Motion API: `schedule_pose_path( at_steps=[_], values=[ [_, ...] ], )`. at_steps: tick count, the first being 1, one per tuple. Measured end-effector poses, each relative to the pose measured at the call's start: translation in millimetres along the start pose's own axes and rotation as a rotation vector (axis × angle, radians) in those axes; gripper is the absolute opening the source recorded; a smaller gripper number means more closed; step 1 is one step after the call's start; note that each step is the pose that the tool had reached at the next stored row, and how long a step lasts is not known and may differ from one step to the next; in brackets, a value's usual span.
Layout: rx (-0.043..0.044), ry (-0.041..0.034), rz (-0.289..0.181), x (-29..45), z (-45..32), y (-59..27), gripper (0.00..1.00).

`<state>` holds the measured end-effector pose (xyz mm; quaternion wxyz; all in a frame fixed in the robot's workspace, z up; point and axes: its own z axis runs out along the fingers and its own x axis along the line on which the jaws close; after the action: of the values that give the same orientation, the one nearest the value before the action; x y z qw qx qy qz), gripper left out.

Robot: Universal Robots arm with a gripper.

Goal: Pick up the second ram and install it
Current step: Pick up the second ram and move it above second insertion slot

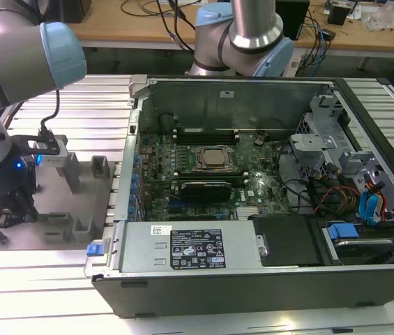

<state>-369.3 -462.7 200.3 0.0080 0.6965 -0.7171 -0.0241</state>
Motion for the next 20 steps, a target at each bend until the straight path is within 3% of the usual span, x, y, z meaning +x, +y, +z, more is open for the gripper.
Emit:
schedule_pose_path(
  at_steps=[11, 20],
  values=[
    [-0.0001, -0.0031, 0.000, 0.0, -0.8, 0.1, 0.11],
    [0.0000, -0.0031, 0.000, -0.9, -38.4, 1.8, 0.11]
  ],
)
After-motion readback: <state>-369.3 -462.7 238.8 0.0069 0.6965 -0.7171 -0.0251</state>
